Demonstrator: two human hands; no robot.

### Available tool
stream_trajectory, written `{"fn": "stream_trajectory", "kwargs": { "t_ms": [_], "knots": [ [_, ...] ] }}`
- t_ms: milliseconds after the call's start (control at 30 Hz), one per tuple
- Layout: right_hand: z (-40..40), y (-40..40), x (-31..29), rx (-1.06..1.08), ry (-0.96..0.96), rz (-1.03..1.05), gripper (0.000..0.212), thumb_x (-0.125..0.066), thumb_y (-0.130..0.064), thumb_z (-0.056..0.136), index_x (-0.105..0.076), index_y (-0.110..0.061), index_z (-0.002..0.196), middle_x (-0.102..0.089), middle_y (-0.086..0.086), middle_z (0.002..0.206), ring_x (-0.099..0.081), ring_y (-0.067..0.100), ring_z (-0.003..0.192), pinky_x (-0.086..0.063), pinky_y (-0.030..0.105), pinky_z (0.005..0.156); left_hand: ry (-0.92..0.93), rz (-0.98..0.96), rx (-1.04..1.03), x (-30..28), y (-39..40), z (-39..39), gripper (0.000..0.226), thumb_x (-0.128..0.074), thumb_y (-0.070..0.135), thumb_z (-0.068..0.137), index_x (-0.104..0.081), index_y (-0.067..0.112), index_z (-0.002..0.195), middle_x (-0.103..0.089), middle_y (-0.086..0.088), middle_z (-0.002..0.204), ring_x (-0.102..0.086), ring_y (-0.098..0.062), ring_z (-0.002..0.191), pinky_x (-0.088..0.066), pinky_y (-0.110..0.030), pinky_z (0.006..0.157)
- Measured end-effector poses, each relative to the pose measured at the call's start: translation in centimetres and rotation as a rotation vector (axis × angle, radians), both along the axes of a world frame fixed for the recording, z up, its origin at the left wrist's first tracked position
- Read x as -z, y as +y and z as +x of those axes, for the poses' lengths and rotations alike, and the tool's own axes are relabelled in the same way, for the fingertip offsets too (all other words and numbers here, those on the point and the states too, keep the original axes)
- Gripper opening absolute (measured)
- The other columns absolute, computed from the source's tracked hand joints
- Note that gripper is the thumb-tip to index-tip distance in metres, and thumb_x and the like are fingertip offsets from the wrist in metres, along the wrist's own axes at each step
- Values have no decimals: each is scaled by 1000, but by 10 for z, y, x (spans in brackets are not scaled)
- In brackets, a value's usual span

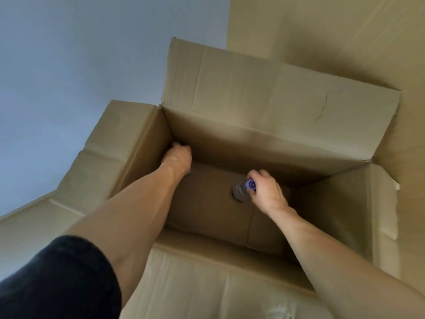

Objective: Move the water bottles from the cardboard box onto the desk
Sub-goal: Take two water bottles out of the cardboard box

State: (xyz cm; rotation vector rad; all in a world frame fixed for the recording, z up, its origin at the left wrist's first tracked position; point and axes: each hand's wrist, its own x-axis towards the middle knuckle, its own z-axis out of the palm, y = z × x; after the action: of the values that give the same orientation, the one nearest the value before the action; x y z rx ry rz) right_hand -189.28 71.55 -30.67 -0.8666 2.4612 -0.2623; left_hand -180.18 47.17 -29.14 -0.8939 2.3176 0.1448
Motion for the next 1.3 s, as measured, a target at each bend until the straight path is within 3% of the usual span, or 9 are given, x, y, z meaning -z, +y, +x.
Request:
{"fn": "stream_trajectory", "kwargs": {
  "t_ms": [200, 400, 500, 600, 767, 867, 967, 1133, 1300],
  "knots": [
    [-9, 29, 6, 25, -29, 21, 39, -70, -17, 91, -55, -22, 126, -53, 4, 128, -61, 25, 116, -54, 36, 97, 208, 40, 143, -7, 11, -4, 18, -58, 18, 96, -70, 8, 104, -70, -17, 105, -69, -37, 98, -56, -40, 80],
    [-7, 31, 9, 34, -74, -68, 31, -75, -23, 87, -55, -27, 110, -54, -3, 114, -62, 19, 104, -56, 33, 85, 291, 184, 384, -12, 45, -15, 23, -63, 18, 91, -72, 13, 111, -71, -12, 107, -67, -32, 99, -53, -36, 80],
    [-9, 35, 16, 57, -111, -60, 38, -77, -23, 86, -56, -27, 117, -55, -1, 123, -61, 21, 111, -55, 35, 89, 258, 256, 454, -3, 64, -24, 26, -69, 19, 87, -71, 17, 113, -69, -9, 112, -66, -30, 102, -52, -33, 81],
    [-14, 40, 28, 69, -181, -3, 62, -80, -22, 83, -51, -27, 138, -52, 3, 140, -53, 26, 129, -48, 41, 104, 230, 309, 483, 10, 73, -28, 35, -74, 24, 85, -69, 22, 119, -65, -6, 119, -63, -27, 110, -50, -33, 87],
    [-20, 44, 54, 128, -327, 4, 91, -86, -19, 76, -37, -30, 152, -48, 7, 149, -45, 28, 138, -38, 35, 112, 178, 357, 427, 29, 66, -26, 64, -84, 30, 77, -57, 27, 135, -51, -4, 131, -56, -26, 119, -48, -34, 92],
    [-21, 46, 71, 167, -352, -16, 97, -89, -19, 73, -36, -32, 153, -50, 8, 148, -46, 28, 137, -37, 33, 110, 105, 483, 318, 46, 56, -23, 88, -90, 23, 71, -45, 25, 147, -46, -5, 149, -40, -27, 141, -35, -32, 112],
    [-22, 49, 87, 201, -395, -63, 101, -91, -16, 69, -36, -31, 153, -49, 6, 149, -46, 27, 138, -38, 34, 112, 66, 546, 250, 62, 56, -23, 100, -91, 12, 68, -38, 22, 152, -41, -6, 154, -40, -25, 141, -35, -28, 113],
    [-20, 51, 107, 304, -471, -184, 93, -94, -16, 64, -46, -28, 144, -58, 1, 136, -53, 22, 128, -43, 34, 108, 57, 645, 149, 77, 57, -31, 96, -90, -2, 65, -44, 13, 148, -50, -7, 147, -48, -23, 135, -39, -26, 109],
    [-23, 48, 105, 398, -561, -312, 85, -94, -9, 65, -52, -16, 138, -56, -7, 120, -53, 10, 115, -38, 14, 94, 114, 677, 92, 76, 52, -32, 84, -91, 1, 65, -54, 12, 139, -60, -3, 134, -56, -18, 124, -44, -17, 94]
  ]
}}
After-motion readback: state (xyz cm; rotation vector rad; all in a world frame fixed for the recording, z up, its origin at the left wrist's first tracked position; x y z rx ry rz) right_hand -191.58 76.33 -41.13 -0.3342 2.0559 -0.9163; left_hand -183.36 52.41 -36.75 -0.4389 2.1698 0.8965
